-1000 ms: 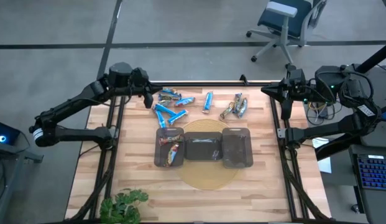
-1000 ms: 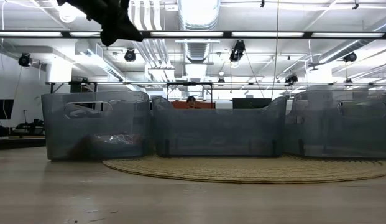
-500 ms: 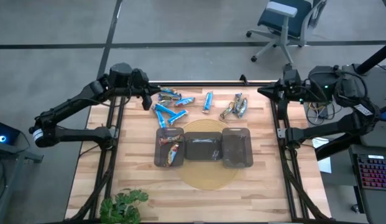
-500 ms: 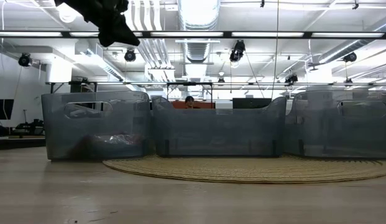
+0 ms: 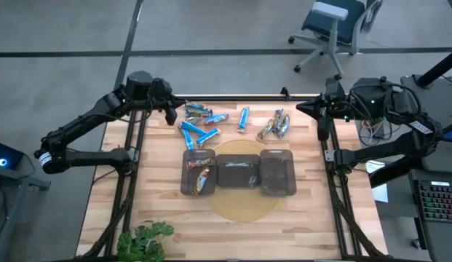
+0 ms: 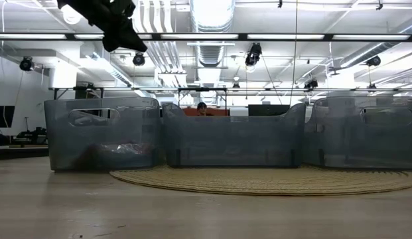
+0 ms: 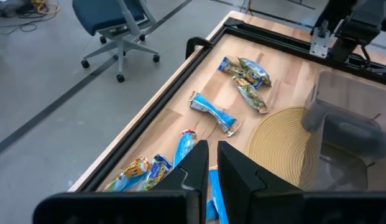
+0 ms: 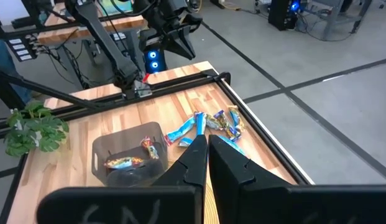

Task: Pick and place Granola Bars by type
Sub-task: Put the red granola bar into the left black bin

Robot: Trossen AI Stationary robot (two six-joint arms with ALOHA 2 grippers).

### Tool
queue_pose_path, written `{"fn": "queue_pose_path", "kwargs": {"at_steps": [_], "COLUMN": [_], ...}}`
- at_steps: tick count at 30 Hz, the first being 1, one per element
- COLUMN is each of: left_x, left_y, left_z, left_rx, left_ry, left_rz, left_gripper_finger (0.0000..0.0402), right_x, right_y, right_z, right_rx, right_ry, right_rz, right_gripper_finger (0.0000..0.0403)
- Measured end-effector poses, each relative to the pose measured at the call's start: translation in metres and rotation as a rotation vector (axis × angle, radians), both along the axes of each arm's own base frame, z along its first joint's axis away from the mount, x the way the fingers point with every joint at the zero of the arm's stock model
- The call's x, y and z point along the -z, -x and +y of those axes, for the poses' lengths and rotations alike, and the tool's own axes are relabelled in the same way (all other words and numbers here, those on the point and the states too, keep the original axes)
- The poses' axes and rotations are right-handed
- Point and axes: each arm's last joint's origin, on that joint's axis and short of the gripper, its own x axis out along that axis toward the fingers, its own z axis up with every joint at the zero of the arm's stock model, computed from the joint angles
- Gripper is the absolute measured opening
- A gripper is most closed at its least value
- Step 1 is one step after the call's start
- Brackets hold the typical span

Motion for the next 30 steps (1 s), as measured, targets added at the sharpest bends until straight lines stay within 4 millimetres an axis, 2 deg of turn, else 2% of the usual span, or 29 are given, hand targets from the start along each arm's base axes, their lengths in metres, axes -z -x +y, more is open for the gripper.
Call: {"fn": "queue_pose_path", "kwargs": {"at_steps": [15, 24, 30], "left_x": [-0.001, -0.002, -0.002], "left_y": [0.002, 0.006, 0.006], "left_z": [-0.001, -0.005, -0.005], "left_rx": [-0.006, -0.008, -0.010], "left_ry": [0.009, 0.015, 0.017], "left_rz": [-0.008, -0.005, -0.007], "left_gripper_finger": [0.0018, 0.0018, 0.0018], "right_x": [0.000, -0.001, -0.008], "right_y": [-0.001, -0.001, -0.013], "right_z": [0.000, -0.002, -0.008], "right_rx": [0.002, 0.075, 0.121], "right_ry": [-0.004, 0.022, 0.054], "right_rz": [0.000, -0.009, -0.083], "right_gripper_finger": [0.0008, 0.0008, 0.0008]}}
